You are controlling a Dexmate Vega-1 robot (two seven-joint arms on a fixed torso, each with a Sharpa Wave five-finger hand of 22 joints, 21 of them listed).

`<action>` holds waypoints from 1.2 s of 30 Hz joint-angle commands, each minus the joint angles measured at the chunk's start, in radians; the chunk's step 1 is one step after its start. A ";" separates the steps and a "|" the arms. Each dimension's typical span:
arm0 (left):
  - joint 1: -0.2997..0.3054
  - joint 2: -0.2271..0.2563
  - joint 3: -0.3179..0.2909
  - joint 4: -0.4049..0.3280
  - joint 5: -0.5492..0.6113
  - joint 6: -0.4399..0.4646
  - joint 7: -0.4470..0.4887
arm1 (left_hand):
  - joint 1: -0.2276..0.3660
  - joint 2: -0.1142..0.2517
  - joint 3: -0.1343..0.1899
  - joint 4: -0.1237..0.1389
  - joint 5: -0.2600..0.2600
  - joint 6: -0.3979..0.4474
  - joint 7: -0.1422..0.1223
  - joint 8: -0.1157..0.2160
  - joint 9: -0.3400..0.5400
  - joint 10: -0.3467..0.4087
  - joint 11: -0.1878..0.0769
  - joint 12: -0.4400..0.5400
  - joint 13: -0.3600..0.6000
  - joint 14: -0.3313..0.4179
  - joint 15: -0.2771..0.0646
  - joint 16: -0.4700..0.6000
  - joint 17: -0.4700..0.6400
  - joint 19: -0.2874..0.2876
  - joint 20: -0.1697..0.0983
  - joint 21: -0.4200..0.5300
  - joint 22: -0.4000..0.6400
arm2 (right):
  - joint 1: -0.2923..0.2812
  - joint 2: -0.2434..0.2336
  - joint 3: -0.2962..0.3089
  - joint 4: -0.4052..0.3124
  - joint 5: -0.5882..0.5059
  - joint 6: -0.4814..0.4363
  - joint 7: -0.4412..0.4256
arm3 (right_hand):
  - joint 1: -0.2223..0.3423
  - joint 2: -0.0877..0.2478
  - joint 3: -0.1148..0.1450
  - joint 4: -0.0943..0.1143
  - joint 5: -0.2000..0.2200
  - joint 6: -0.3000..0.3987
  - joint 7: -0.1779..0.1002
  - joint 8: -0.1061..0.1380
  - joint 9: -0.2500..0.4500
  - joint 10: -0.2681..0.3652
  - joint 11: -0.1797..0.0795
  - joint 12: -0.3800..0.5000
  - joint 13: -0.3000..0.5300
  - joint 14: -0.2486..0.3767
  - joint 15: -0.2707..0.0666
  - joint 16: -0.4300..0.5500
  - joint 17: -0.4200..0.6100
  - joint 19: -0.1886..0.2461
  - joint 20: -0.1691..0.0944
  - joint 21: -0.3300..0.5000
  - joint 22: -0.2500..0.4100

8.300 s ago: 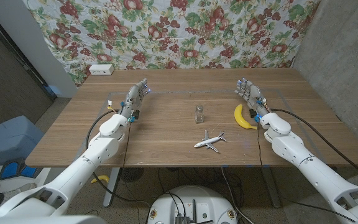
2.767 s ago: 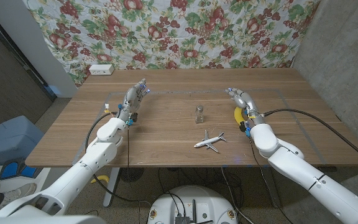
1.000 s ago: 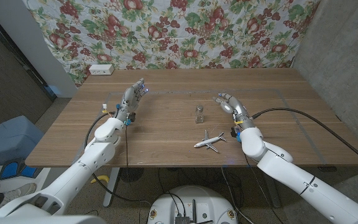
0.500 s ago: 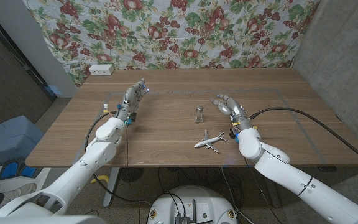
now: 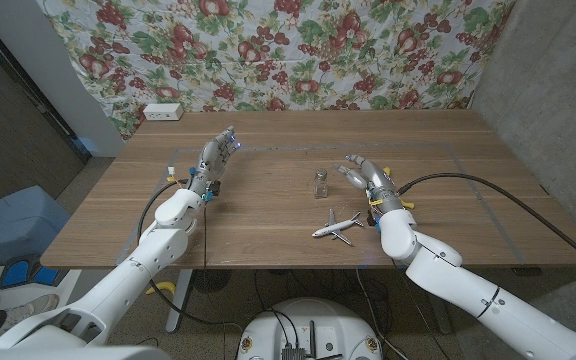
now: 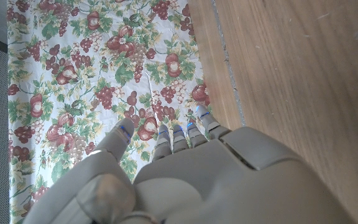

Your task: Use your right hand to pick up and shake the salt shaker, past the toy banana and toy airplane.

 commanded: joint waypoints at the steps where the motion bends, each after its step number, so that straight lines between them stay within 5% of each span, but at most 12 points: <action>1: 0.008 0.002 -0.001 -0.011 0.000 -0.002 0.003 | 0.013 0.046 0.000 -0.001 0.004 0.009 0.002 0.004 0.004 0.004 -0.007 0.002 0.002 0.001 -0.008 -0.002 0.001 0.005 0.000 -0.006 0.005 | 0.007 0.008 -0.034 -0.007 -0.046 -0.044 0.004 | 0.004 -0.007 -0.003 -0.003 -0.005 0.008 -0.006 0.006 0.003 0.011 -0.003 0.000 0.005 0.011 -0.027 0.001 0.003 0.005 0.007 -0.006 0.001; 36: 0.008 0.004 -0.006 -0.002 -0.007 -0.004 -0.006 | 0.014 0.047 0.000 0.000 0.004 0.010 0.002 0.003 0.004 0.005 -0.004 0.002 0.002 0.000 -0.007 -0.003 0.001 0.010 0.001 -0.020 0.005 | 0.035 0.028 -0.090 -0.007 -0.108 -0.122 0.037 | 0.060 -0.057 -0.011 -0.006 -0.024 0.023 -0.024 0.014 0.004 0.042 -0.026 0.014 0.016 0.023 -0.043 0.004 0.003 0.016 0.004 -0.016 0.002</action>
